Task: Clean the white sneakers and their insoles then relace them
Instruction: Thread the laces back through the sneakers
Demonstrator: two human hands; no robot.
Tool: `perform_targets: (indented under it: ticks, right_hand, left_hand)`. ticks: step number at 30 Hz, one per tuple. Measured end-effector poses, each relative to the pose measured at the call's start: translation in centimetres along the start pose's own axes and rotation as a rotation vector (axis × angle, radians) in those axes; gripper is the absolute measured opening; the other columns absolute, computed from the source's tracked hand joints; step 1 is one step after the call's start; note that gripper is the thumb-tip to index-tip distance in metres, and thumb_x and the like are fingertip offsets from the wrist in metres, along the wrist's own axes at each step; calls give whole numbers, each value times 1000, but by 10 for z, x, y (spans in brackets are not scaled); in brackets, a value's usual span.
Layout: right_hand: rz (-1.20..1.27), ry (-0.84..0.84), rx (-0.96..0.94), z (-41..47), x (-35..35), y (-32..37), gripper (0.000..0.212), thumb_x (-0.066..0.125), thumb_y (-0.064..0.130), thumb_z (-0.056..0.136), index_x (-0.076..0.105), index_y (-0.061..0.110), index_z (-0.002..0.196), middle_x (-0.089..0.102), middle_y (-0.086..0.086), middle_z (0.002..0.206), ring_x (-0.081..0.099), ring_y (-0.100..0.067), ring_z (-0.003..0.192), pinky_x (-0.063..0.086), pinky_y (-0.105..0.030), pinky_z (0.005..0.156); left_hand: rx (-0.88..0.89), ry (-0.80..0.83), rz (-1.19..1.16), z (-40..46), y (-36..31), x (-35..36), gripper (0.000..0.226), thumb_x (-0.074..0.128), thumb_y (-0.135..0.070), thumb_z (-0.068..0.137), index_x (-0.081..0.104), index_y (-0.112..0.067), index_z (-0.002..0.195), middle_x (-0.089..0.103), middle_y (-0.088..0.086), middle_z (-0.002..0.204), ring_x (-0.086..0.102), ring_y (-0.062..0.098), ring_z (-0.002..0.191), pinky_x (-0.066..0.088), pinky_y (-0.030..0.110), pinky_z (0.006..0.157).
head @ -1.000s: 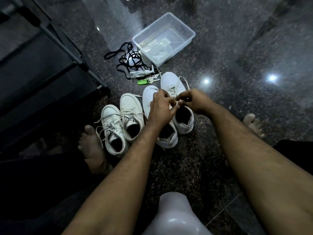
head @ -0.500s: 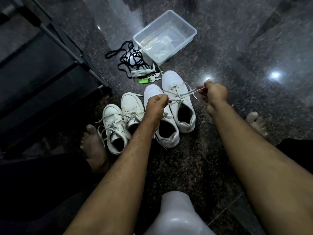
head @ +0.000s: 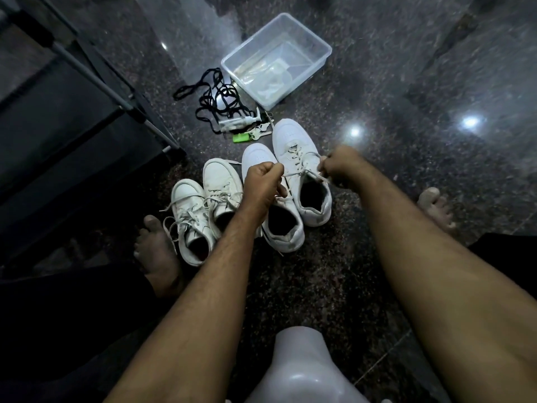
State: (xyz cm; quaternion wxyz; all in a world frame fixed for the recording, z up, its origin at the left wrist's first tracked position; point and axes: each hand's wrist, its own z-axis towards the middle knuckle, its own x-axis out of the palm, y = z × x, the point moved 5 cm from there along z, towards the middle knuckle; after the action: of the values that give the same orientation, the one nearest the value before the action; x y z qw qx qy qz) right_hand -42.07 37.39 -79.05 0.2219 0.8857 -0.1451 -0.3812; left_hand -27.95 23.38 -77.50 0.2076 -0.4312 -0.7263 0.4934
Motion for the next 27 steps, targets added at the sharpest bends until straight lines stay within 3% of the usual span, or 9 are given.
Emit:
perform_targets:
  ticks: [2, 4, 8, 11, 13, 15, 19, 24, 27]
  right_hand:
    - [23, -58, 21, 0, 9, -11, 43, 58, 42, 93, 71, 2, 90, 71, -17, 88, 61, -27, 70, 51, -35, 67]
    - [-19, -95, -15, -6, 9, -13, 46, 53, 47, 97, 70, 8, 81, 68, -8, 71, 64, -22, 62, 48, -29, 63]
    - [270, -215, -137, -6, 5, -7, 22, 51, 23, 102, 60, 13, 118, 67, 4, 72, 54, -1, 36, 44, -22, 45]
    - [434, -239, -298, -10, -2, 10, 35, 47, 3, 99, 53, 13, 133, 72, 3, 99, 59, -7, 49, 47, -24, 43]
    - [417, -163, -423, -14, -3, 26, 44, 45, -12, 90, 62, 12, 122, 72, -1, 105, 67, -11, 70, 50, -20, 49]
    - [272, -80, -510, -15, 1, 38, 50, 45, -15, 81, 71, 23, 101, 75, -2, 98, 70, -12, 85, 59, -28, 72]
    - [46, -1, -507, -12, 12, 35, 17, 60, 16, 92, 74, 18, 101, 76, 0, 90, 71, -15, 88, 56, -44, 87]
    - [226, 44, -472, -15, 19, 24, 18, 50, 16, 98, 67, 14, 96, 71, -5, 86, 65, -21, 80, 54, -52, 85]
    - [309, 77, -422, -15, 23, 18, 19, 46, 21, 96, 65, 17, 95, 69, -6, 90, 63, -21, 84, 54, -53, 88]
  left_hand:
    - [-19, 10, 48, 2, 4, -1, 15, 54, -21, 81, 51, -9, 71, 38, 10, 58, 58, 22, 42, 33, 24, 47]
    - [-48, 47, 84, 4, 6, 2, 24, 57, -28, 89, 52, -11, 74, 48, 10, 59, 63, 29, 46, 39, 27, 50]
    - [-7, 81, 213, 6, 8, 9, 19, 52, -35, 101, 58, -17, 103, 68, 9, 72, 67, 31, 51, 46, 25, 48]
    - [62, 63, 291, 7, 5, 14, 25, 51, -28, 102, 61, -21, 124, 69, 5, 87, 68, 22, 54, 49, 23, 50]
    - [104, 25, 301, 8, 0, 15, 36, 54, -24, 101, 54, -23, 137, 65, -2, 92, 69, 16, 60, 49, 21, 52]
    - [137, 36, 243, 9, -5, 17, 48, 58, -20, 99, 45, -30, 144, 64, -5, 97, 71, 16, 68, 49, 21, 52]
    - [152, 93, 164, 14, -3, 18, 34, 59, -12, 98, 58, -18, 131, 71, 7, 111, 72, 21, 70, 45, 18, 47]
    - [121, 8, 230, 17, 6, 15, 13, 58, -10, 98, 69, -16, 95, 71, 1, 80, 65, 17, 50, 41, 17, 44]
    - [122, -15, 268, 17, 5, 14, 12, 63, -15, 96, 71, -20, 89, 69, -3, 69, 63, 15, 45, 42, 19, 45]
